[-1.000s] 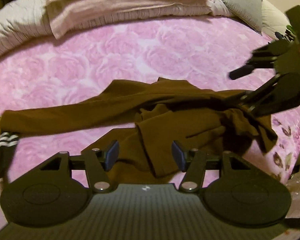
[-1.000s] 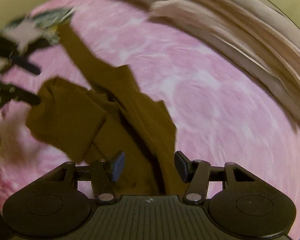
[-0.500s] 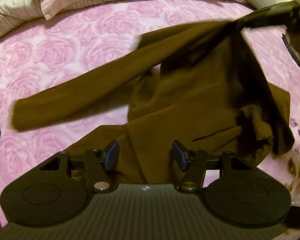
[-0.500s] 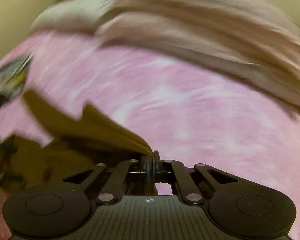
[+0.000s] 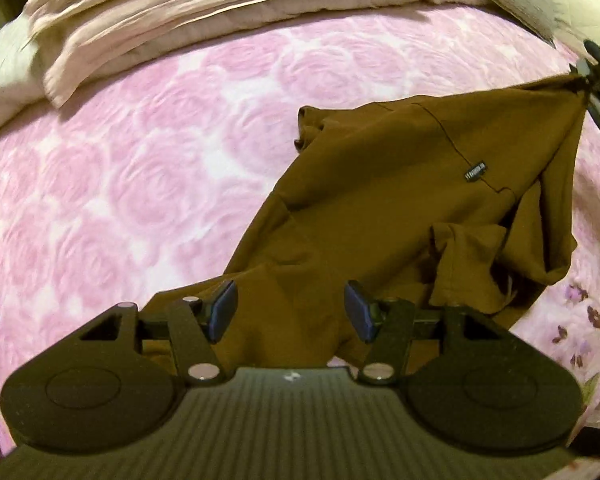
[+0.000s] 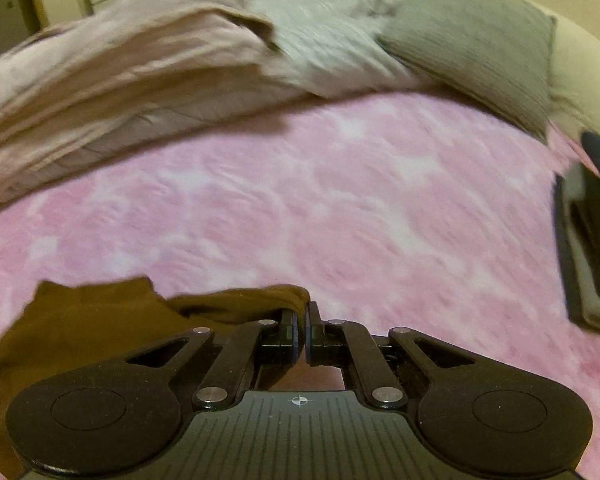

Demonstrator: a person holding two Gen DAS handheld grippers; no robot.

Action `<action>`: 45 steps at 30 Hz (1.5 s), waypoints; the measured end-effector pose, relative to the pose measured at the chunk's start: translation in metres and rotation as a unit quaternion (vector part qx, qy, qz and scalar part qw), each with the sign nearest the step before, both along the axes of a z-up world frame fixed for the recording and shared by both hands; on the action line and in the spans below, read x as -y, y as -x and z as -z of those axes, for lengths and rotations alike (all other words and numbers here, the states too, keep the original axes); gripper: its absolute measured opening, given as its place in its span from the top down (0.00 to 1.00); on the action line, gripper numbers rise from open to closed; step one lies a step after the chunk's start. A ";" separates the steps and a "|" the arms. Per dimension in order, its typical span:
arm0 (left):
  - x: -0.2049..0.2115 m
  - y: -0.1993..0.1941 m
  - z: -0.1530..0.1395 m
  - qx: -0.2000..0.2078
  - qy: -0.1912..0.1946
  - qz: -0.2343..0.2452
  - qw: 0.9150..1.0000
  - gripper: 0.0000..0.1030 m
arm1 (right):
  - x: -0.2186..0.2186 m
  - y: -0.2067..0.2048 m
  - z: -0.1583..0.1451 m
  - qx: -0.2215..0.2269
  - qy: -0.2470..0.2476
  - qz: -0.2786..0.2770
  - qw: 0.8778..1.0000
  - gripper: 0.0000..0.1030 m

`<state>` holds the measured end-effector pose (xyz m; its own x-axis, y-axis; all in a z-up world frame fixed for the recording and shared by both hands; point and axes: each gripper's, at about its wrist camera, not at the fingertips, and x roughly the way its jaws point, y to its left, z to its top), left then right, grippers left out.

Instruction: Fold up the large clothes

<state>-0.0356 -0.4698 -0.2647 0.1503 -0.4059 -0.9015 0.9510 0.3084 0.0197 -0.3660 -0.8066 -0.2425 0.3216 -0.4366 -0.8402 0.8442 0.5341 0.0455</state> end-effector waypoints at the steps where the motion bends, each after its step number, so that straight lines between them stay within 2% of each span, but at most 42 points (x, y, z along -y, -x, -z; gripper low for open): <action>1: 0.006 0.003 0.002 0.003 -0.001 0.001 1.000 0.48 | 0.003 0.007 0.004 0.001 -0.011 0.002 1.000 1.00; 5: 0.035 -0.001 0.009 0.011 -0.001 0.016 1.000 0.48 | 0.002 0.019 0.020 0.003 -0.032 -0.007 0.999 1.00; 7: 0.054 -0.011 0.017 0.017 0.000 0.029 0.999 0.48 | 0.004 0.011 0.034 0.001 -0.043 -0.013 0.999 1.00; 10: 0.082 -0.025 0.034 0.001 0.001 0.045 0.999 0.48 | 0.005 0.016 0.046 -0.013 -0.069 -0.009 0.998 1.00; 11: 0.090 -0.030 0.042 -0.005 -0.001 0.052 0.999 0.48 | 0.005 0.018 0.049 -0.018 -0.072 -0.002 0.997 0.92; 12: 0.098 -0.034 0.049 -0.011 -0.003 0.061 0.998 0.48 | 0.003 0.022 0.047 -0.028 -0.068 0.008 0.997 0.73; 14: 0.110 -0.041 0.063 -0.025 -0.009 0.077 0.997 0.48 | -0.002 0.025 0.042 -0.037 -0.054 0.023 0.998 0.55; 16: 0.117 -0.047 0.078 -0.045 -0.016 0.089 0.995 0.48 | -0.015 0.024 0.023 -0.024 -0.028 0.016 0.999 0.54; 19: 0.124 -0.051 0.095 -0.064 -0.033 0.097 0.993 0.57 | -0.033 0.001 0.003 0.020 0.008 -0.077 0.997 0.54; 20: 0.124 -0.050 0.097 -0.069 -0.036 0.102 0.992 0.68 | -0.035 -0.013 0.003 0.033 0.005 -0.115 0.993 0.54; 21: 0.124 -0.049 0.097 -0.071 -0.035 0.107 0.991 0.85 | -0.034 -0.026 0.005 0.039 0.000 -0.142 0.989 0.54; 23: 0.119 -0.046 0.091 -0.066 -0.030 0.115 0.991 0.94 | -0.028 -0.055 0.018 0.046 -0.022 -0.196 0.979 0.54; 27: 0.103 -0.043 0.064 -0.050 -0.001 0.114 0.992 0.96 | -0.011 -0.111 0.065 0.011 -0.072 -0.287 0.955 0.54; 29: 0.091 -0.041 0.044 -0.038 0.018 0.105 0.994 0.96 | -0.007 -0.130 0.081 0.000 -0.078 -0.318 0.945 0.54; 31: 0.077 -0.040 0.028 -0.034 0.031 0.092 0.995 0.96 | -0.007 -0.143 0.096 -0.013 -0.089 -0.357 0.930 0.54; 33: 0.069 -0.037 0.021 -0.030 0.031 0.083 0.996 0.96 | -0.016 -0.152 0.108 -0.032 -0.081 -0.409 0.908 0.54; 35: 0.063 -0.030 0.019 -0.027 0.024 0.082 0.996 0.96 | -0.022 -0.155 0.115 -0.050 -0.070 -0.438 0.895 0.54; 39: 0.053 -0.018 0.012 -0.016 0.023 0.082 0.996 0.96 | -0.026 -0.148 0.113 -0.069 -0.057 -0.453 0.887 0.54; 42: 0.042 -0.009 0.005 -0.004 0.025 0.077 0.997 0.96 | -0.029 -0.150 0.115 -0.088 -0.025 -0.472 0.877 0.54; 45: 0.029 0.002 0.000 -0.003 0.019 0.064 0.998 0.96 | -0.033 -0.152 0.111 -0.053 -0.025 -0.489 0.870 0.54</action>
